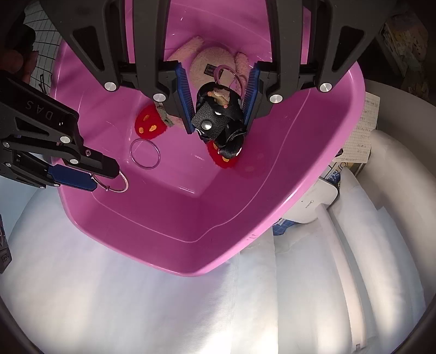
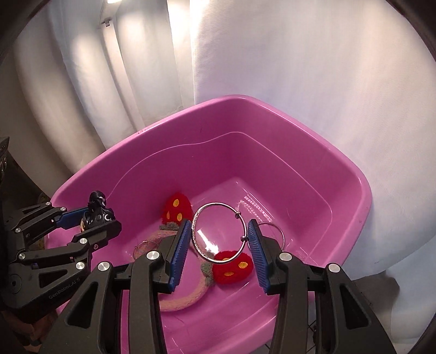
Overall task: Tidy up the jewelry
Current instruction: 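Carry both items over the pink tub and open both tools to drop them, then move both tools back over the table toward the black watch and hairpin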
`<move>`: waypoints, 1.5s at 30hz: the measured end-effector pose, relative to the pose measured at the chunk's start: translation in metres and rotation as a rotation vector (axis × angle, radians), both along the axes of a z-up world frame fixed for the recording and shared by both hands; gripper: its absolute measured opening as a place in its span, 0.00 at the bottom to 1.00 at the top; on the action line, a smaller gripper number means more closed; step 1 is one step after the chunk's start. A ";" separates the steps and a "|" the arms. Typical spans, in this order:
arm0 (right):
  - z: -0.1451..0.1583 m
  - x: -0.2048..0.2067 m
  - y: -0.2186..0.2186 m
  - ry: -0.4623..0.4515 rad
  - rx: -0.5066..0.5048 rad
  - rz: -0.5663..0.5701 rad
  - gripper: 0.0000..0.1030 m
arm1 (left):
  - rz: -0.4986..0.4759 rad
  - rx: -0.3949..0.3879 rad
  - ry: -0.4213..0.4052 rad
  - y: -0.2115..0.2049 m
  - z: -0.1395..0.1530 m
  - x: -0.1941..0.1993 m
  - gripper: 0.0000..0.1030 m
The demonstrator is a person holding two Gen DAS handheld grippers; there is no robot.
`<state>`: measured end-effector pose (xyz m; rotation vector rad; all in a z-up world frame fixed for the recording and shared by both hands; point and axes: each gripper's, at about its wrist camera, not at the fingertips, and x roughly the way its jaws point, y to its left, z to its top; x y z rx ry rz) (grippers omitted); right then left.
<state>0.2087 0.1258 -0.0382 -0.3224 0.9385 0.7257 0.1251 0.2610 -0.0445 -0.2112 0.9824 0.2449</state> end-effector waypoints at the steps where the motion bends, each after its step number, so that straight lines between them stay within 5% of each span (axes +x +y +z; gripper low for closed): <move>1: -0.002 0.001 -0.001 0.005 -0.008 -0.005 0.41 | 0.000 -0.003 0.005 0.001 -0.001 0.001 0.33; 7: -0.009 0.012 0.004 0.032 -0.044 -0.028 0.41 | -0.004 0.024 0.021 0.005 -0.003 0.003 0.37; 9: -0.008 0.016 0.005 0.031 -0.049 -0.047 0.45 | 0.009 0.040 0.013 0.007 0.000 0.001 0.73; 11: -0.006 0.017 0.005 0.028 -0.041 -0.062 0.50 | 0.024 0.053 -0.016 0.010 0.007 -0.003 0.83; 30: 0.017 -0.002 -0.009 -0.025 0.029 -0.106 0.53 | 0.060 0.047 -0.035 0.019 0.018 -0.023 0.91; 45: 0.055 -0.069 -0.074 -0.086 0.238 -0.200 0.65 | 0.037 0.108 -0.191 -0.011 0.060 -0.055 0.94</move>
